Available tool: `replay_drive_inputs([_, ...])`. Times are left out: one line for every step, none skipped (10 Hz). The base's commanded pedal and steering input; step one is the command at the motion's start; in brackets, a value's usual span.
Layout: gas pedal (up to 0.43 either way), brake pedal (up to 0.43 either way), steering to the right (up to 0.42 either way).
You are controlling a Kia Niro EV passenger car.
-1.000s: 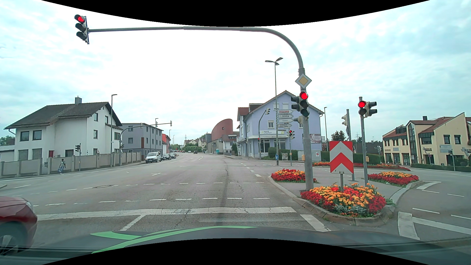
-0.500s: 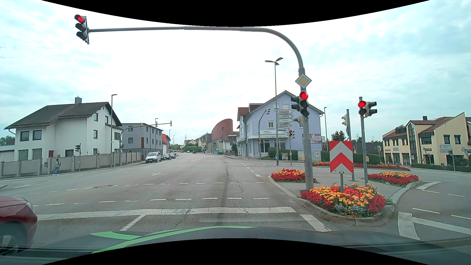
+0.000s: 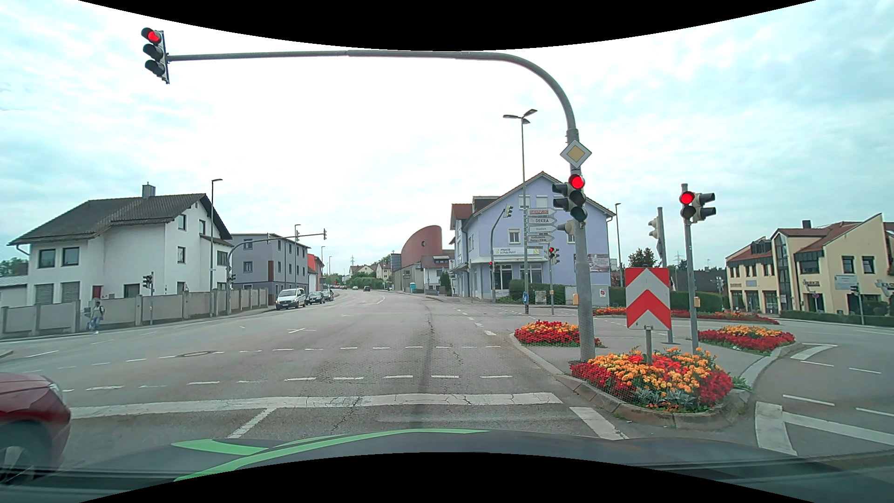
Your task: Follow the waypoints while adhering to traffic rules and regulations
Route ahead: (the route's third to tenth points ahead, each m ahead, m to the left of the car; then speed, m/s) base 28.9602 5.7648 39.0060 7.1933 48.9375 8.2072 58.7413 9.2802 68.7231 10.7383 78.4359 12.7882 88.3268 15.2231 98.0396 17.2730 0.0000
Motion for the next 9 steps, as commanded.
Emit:
replay_drive_inputs([0.000, 0.274, 0.004])
replay_drive_inputs([0.000, 0.274, 0.005])
replay_drive_inputs([0.000, 0.274, 0.004])
replay_drive_inputs([0.000, 0.274, 0.005])
replay_drive_inputs([0.000, 0.274, 0.005])
replay_drive_inputs([0.000, 0.274, 0.004])
replay_drive_inputs([0.000, 0.274, 0.004])
replay_drive_inputs([0.000, 0.274, 0.005])
replay_drive_inputs([0.000, 0.274, 0.005])
